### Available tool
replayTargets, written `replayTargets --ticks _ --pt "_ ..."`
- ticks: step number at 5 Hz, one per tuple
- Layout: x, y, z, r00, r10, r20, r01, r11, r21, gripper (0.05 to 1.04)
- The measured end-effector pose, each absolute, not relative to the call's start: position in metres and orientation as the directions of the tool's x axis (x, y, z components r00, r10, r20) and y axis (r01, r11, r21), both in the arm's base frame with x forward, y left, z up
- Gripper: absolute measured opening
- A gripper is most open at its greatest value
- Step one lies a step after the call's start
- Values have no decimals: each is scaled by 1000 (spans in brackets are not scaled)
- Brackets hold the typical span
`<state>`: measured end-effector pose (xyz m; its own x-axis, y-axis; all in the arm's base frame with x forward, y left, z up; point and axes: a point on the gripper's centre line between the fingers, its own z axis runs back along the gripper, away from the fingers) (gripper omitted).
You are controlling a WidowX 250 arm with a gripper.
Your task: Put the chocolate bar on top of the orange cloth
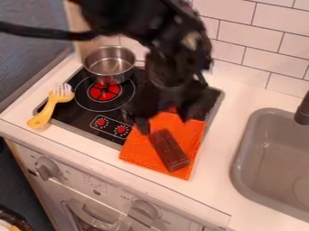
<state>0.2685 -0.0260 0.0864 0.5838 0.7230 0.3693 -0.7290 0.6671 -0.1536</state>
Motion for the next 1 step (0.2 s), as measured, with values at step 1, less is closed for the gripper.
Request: replayTargets --ticks 1 --pt "269 -26 88 587 719 371 -725 672 -155 999"
